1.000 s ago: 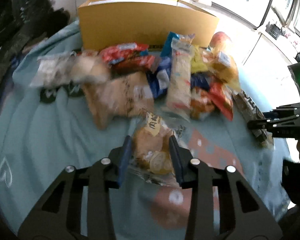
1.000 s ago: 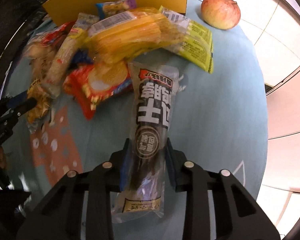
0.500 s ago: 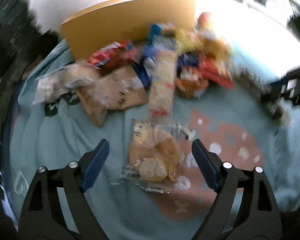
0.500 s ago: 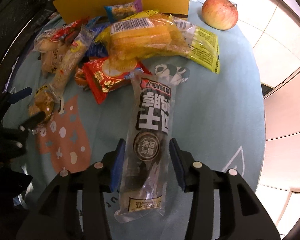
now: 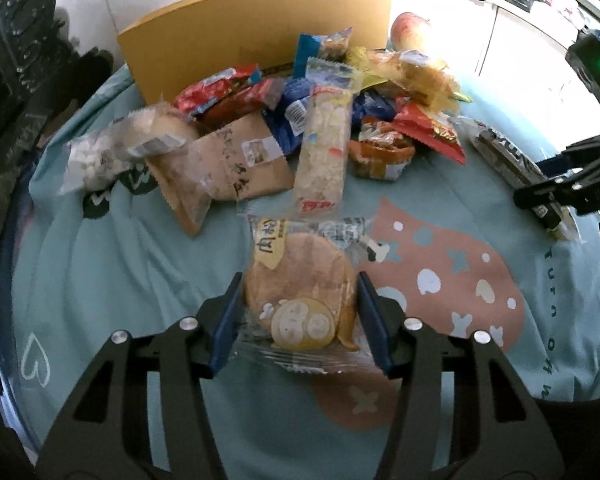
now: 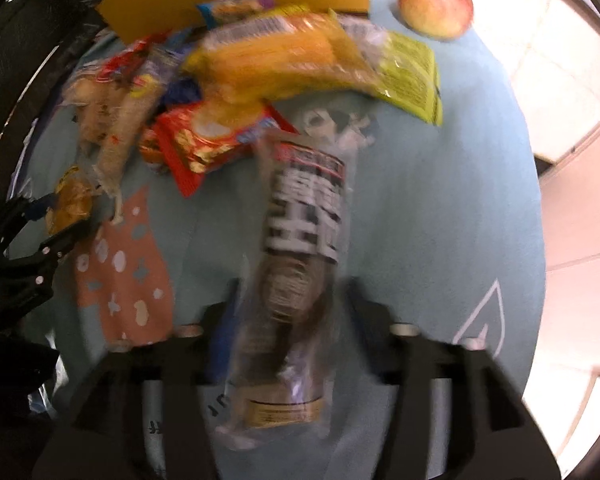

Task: Organize snacks
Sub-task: 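Carry the bun and sausage stick over the yellow box and release both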

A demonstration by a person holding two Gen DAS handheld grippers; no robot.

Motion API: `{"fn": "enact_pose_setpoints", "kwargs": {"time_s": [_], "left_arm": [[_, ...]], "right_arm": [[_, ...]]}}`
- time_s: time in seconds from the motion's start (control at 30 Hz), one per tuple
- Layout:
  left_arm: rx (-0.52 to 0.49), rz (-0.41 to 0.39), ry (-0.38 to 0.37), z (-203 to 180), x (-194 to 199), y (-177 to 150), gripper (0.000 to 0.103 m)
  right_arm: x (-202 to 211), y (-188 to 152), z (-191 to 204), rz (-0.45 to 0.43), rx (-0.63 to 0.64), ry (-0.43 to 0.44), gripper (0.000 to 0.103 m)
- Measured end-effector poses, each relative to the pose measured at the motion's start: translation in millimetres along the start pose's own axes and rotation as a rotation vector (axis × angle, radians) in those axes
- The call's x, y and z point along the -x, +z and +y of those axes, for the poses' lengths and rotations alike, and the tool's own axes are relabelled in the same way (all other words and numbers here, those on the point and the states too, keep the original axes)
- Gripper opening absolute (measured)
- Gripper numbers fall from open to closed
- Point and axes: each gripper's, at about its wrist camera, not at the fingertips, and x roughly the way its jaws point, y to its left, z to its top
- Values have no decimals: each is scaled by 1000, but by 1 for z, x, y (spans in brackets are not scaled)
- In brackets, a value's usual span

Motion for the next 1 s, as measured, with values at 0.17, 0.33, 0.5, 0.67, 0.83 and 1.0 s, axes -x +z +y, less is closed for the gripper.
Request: {"fn": "enact_pose_setpoints", "kwargs": {"time_s": [0.17,0.33,0.5,0.67,0.83,1.0], "left_arm": [[4,12,-2,3,-3,-1,55],[12,-16,-7,2,3,-1,55],[36,-71,-25,3,23,8,55],[61,-128,-41,7,42,19,55],[73,-169,-43,8,57,27,55],[88,-219,-40,10,72,39,55]], "right_arm": [[-2,1,4,-9,5,-29,65],[6,1,22,-37,92,-98,33],[27,5,34,-89,111,-70,33],[44,9,36,-120,120,-53,31],[65,5,36,-147,133,12,30],[94,17,43,-233,130,45,30]]}}
